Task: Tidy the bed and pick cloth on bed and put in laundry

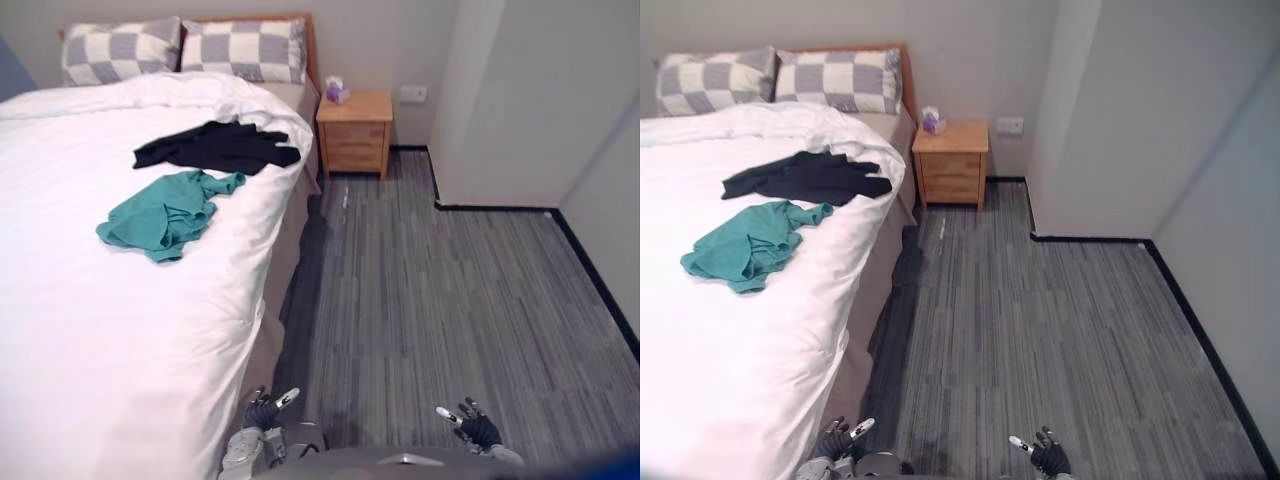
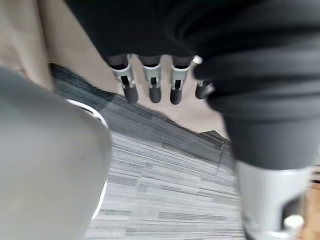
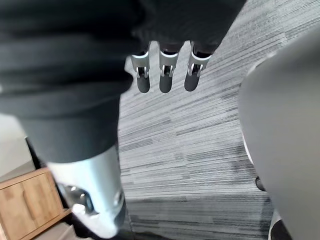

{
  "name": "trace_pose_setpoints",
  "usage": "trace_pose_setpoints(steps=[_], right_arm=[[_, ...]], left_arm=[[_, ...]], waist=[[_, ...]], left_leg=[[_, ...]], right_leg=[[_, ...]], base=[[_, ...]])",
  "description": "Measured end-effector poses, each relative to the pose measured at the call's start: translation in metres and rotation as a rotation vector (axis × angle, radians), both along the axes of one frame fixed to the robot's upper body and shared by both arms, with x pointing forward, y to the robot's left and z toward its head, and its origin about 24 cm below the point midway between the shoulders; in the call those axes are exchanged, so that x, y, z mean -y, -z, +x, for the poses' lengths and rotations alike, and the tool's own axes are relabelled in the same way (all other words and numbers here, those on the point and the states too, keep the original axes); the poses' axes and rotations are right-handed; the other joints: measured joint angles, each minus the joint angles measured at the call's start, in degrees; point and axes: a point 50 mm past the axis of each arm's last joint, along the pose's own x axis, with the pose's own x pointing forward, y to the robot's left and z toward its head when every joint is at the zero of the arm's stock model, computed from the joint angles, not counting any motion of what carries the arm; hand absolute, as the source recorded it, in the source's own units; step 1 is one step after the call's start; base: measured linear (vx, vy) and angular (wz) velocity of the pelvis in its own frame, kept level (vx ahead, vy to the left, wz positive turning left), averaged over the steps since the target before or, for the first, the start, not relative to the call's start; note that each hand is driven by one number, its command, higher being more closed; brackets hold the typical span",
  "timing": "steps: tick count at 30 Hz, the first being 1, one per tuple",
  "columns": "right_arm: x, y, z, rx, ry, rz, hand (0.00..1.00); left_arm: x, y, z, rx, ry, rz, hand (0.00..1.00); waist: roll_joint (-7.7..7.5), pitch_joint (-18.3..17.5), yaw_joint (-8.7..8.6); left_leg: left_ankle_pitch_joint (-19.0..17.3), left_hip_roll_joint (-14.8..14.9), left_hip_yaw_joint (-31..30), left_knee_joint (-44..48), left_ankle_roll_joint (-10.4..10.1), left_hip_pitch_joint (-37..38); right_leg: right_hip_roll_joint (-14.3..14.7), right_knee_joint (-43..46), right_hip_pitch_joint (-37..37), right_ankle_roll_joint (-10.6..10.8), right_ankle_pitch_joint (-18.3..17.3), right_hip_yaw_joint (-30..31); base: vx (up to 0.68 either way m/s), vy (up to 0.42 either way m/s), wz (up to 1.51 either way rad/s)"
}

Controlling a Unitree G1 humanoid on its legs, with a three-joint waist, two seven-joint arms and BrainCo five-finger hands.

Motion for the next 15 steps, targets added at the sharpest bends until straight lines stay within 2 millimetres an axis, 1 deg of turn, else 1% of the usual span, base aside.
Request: trace_pose_setpoints(steps=[1,2,3,4,5,6,7,8,9,10,11,12,13,14,15], right_arm=[[-0.003,0.001,-0.004,0.005,0.006,0.002,0.0],[-0.006,0.001,-0.005,0.012,0.002,-0.001,0.0],[-0.006,0.001,-0.006,0.014,0.0,-0.003,0.0],[-0.007,0.001,-0.008,0.016,-0.003,-0.007,0.0],[-0.007,0.001,-0.01,0.012,-0.018,-0.024,0.0],[-0.007,0.001,-0.01,0.012,-0.023,-0.028,0.0],[-0.006,-0.001,-0.008,0.02,-0.035,-0.042,0.0],[-0.008,-0.002,-0.005,0.035,-0.032,-0.047,0.0],[-0.008,-0.003,-0.005,0.046,-0.016,-0.05,0.0],[-0.009,-0.003,-0.005,0.053,-0.006,-0.05,0.0],[-0.008,-0.004,-0.004,0.061,0.007,-0.052,0.0],[-0.004,-0.005,-0.005,0.072,0.017,-0.065,0.0],[-0.005,-0.005,-0.004,0.077,0.016,-0.063,0.0],[-0.006,-0.006,-0.003,0.099,0.023,-0.061,0.0],[-0.005,-0.009,0.001,0.129,0.034,-0.062,0.0]], left_arm=[[-0.004,0.0,-0.001,0.001,-0.008,0.01,0.0],[-0.004,-0.001,0.0,0.005,-0.009,0.01,0.0],[-0.003,-0.001,0.0,0.008,-0.008,0.011,0.0],[-0.003,-0.001,0.0,0.007,-0.003,0.011,0.0],[-0.002,-0.001,0.001,0.009,-0.001,0.008,0.0],[-0.001,-0.001,0.0,0.008,-0.002,0.007,0.0],[0.001,0.0,-0.001,-0.002,0.017,0.008,0.0],[-0.004,0.0,-0.001,-0.004,0.045,0.023,0.0],[-0.009,-0.001,0.0,-0.005,0.06,0.04,0.0],[-0.012,-0.001,-0.001,-0.01,0.067,0.048,0.0],[-0.013,-0.001,-0.003,-0.017,0.075,0.051,0.0],[-0.011,-0.001,0.001,-0.009,0.078,0.044,0.0],[-0.011,-0.002,0.002,-0.007,0.081,0.044,0.0],[-0.011,-0.002,0.005,-0.001,0.085,0.037,0.0],[-0.007,-0.003,0.01,0.007,0.09,0.021,0.0]], waist=[[-0.88,0.0,0.05],[-1.18,-0.2,0.46],[-1.25,-0.3,0.6],[-1.99,-0.9,0.75],[-2.15,-1.2,1.27],[-2.16,-1.3,1.41],[-1.96,-1.7,1.32],[-3.1,-1.0,0.99],[-4.81,-0.8,0.27],[-5.56,-1.1,-0.12],[-5.67,-1.1,-0.59],[-4.91,-1.0,-1.4],[-5.2,-0.8,-1.44],[-5.26,-0.6,-1.79],[-4.69,-0.1,-2.18]], left_leg=[[-0.3,-1.0,0.9,-0.5,0.6,0.0],[-0.7,-1.7,1.5,-0.5,1.1,0.0],[-1.1,-1.9,1.8,-0.5,1.3,0.1],[-1.9,-2.3,2.6,-0.8,1.4,0.6],[-1.9,-3.1,3.7,-2.7,1.4,2.5],[-1.8,-3.4,4.4,-3.8,1.5,3.4],[-1.6,-3.3,5.2,-5.7,2.0,5.2],[-2.4,-3.9,6.0,-5.8,2.1,7.1],[-3.3,-4.9,5.9,-5.5,2.0,8.6],[-4.0,-5.2,5.7,-5.2,2.0,9.5],[-4.8,-5.0,5.1,-4.8,2.0,11.1],[-5.6,-3.8,3.9,-4.9,2.1,13.7],[-5.6,-3.5,3.6,-5.0,2.0,14.5],[-5.8,-2.5,2.9,-5.1,1.7,15.7],[-6.1,-1.1,2.4,-6.0,1.3,17.1]], right_leg=[[-0.8,1.1,0.1,-0.1,-1.8,0.2],[-1.2,0.8,0.2,0.2,-2.6,0.6],[-1.4,0.7,0.2,0.4,-2.7,1.2],[-1.6,0.4,0.1,0.8,-2.5,2.4],[-1.8,0.9,-0.1,1.2,-2.3,4.0],[-1.9,2.1,-0.4,1.3,-2.3,4.7],[-1.8,9.2,-3.4,1.4,-3.5,5.6],[-2.6,23.8,-9.8,1.3,-3.6,6.6],[-3.6,33.9,-13.8,1.5,-1.4,7.6],[-4.1,39.3,-16.1,1.0,1.3,7.8],[-4.2,45.3,-18.6,1.2,7.3,7.8],[-3.1,51.5,-21.1,1.6,10.8,7.5],[-2.9,53.3,-22.3,1.2,8.3,7.3],[-2.0,54.4,-24.7,0.1,3.3,6.0],[-1.0,52.5,-26.9,-0.3,-0.2,3.4]], base=[[0.27,0.092,-0.12],[0.28,0.075,-0.14],[0.26,0.068,-0.2],[0.31,0.086,-0.35],[0.26,0.079,-0.44],[0.29,0.066,-0.49],[0.18,0.026,-0.34],[0.28,0.027,-0.17],[0.21,0.007,0.02],[0.31,-0.029,0.21],[0.38,-0.064,0.31],[0.38,-0.081,0.3],[0.36,-0.11,0.29],[0.32,-0.161,0.25],[0.31,-0.178,0.24]])
